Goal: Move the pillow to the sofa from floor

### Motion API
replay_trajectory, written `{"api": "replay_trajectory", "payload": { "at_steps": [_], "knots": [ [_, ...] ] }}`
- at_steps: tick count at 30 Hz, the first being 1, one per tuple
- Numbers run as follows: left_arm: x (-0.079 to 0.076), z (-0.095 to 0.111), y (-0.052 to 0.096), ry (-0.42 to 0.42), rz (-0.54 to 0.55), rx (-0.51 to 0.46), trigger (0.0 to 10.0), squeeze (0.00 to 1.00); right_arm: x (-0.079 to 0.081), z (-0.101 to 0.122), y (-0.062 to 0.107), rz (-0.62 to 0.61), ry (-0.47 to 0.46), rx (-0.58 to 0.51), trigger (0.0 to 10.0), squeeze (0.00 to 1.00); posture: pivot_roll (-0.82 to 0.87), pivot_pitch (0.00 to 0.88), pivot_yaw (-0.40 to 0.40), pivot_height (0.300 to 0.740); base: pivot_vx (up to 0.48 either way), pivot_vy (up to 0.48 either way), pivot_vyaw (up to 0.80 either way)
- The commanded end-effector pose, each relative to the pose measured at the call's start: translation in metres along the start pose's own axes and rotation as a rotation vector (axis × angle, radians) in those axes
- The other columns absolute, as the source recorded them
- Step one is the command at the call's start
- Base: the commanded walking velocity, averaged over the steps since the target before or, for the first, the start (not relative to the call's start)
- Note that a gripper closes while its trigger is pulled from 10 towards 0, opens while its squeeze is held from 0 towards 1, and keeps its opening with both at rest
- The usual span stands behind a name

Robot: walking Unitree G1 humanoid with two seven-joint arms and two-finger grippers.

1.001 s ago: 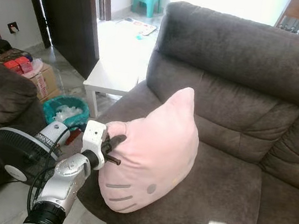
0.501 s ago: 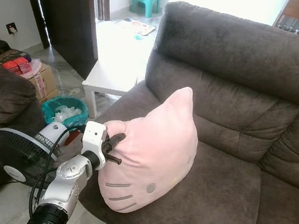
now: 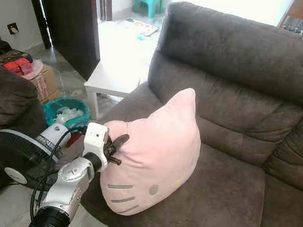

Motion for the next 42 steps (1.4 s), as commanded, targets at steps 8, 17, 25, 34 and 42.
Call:
{"api": "replay_trajectory", "payload": {
  "at_steps": [8, 17, 25, 34, 42],
  "knots": [
    [-0.003, 0.020, 0.008, -0.047, -0.011, -0.058, 10.0, 0.87, 0.002, -0.006, 0.001, 0.007, -0.010, 0.023, 10.0, 0.00, 0.06, 0.028, -0.018, 0.740, 0.000, 0.000, 0.00],
    [0.000, 0.026, 0.032, -0.265, 0.053, -0.080, 10.0, 0.65, 0.001, -0.009, 0.001, 0.007, -0.013, 0.030, 10.0, 0.00, 0.07, 0.029, -0.016, 0.740, 0.000, 0.000, 0.00],
    [0.015, 0.051, 0.059, -0.432, 0.272, -0.204, 10.0, 0.00, 0.000, -0.010, 0.001, 0.007, -0.021, 0.035, 10.0, 0.00, 0.07, 0.023, -0.009, 0.740, 0.000, 0.000, 0.00],
    [0.034, 0.046, 0.078, -0.499, 0.382, -0.232, 10.0, 0.00, 0.000, -0.011, 0.002, 0.008, -0.032, 0.039, 10.0, 0.00, 0.07, 0.016, -0.006, 0.740, 0.000, 0.000, 0.00],
    [0.030, 0.038, 0.078, -0.499, 0.393, -0.230, 10.0, 0.00, -0.004, -0.013, 0.002, 0.000, -0.048, 0.044, 10.0, 0.00, 0.06, 0.001, -0.004, 0.740, 0.000, 0.000, 0.00]
  ]
}}
Point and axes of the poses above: a point about 5 cm out from each wrist's last joint towards the gripper, its own y axis pointing back from the gripper into the wrist, its own z axis along the axis of the wrist's last joint, x = y × z, the point moved 6 cm from there along -y, pointing out of the wrist towards the gripper, and after that the axes turned 6 degrees about y, right-handed, at the moved point
